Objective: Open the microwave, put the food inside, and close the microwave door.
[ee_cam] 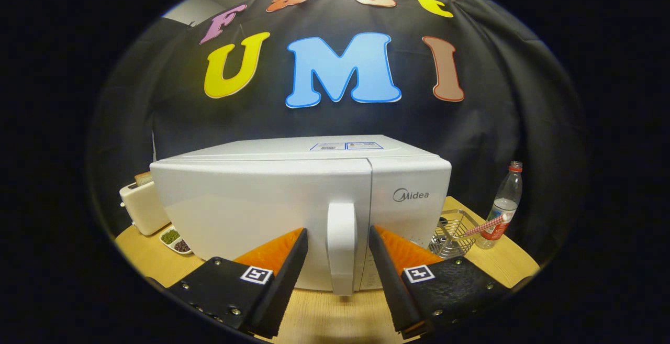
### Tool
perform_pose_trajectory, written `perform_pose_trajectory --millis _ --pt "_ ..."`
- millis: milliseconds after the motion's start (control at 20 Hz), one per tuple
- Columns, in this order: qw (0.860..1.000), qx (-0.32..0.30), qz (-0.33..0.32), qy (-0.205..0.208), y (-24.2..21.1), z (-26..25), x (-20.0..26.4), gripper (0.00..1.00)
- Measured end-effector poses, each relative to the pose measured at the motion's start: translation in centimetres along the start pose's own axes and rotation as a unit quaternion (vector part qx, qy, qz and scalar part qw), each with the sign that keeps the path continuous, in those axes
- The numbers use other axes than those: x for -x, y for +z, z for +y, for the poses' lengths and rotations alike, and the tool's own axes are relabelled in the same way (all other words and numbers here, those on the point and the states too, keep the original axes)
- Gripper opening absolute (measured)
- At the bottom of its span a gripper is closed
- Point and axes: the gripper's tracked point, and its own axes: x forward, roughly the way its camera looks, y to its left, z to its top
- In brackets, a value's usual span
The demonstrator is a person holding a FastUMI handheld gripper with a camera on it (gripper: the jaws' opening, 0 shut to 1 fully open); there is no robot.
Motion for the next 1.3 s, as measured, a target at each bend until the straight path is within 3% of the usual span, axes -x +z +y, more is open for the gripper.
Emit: perform_pose_trajectory --millis 150,200,350,400,550,600,850,900,1300 --pt "1.000 0.005 0.003 -0.012 -0.4 -0.2 0.0 0.74" --pt "1.000 0.005 0.006 -0.012 -0.7 -0.2 -0.3 0.63" --pt "1.000 -0.008 0.011 -0.011 -0.9 -0.5 -0.4 0.63" --pt "1.000 -0.019 0.011 -0.006 -0.7 -0.2 0.5 0.39" --pt "1.000 -0.019 0.006 -0.004 -0.5 -0.2 -0.3 0.40" --pt "1.000 -0.012 0.001 -0.009 -0.7 -0.3 -0.6 0.22" --pt "1.000 0.009 -0.005 -0.014 -0.6 -0.3 -0.2 0.22" --pt "1.000 0.010 -0.005 -0.011 -0.8 -0.3 0.0 0.14" --pt "1.000 -0.018 -0.012 0.006 -0.9 -0.2 0.6 0.14"
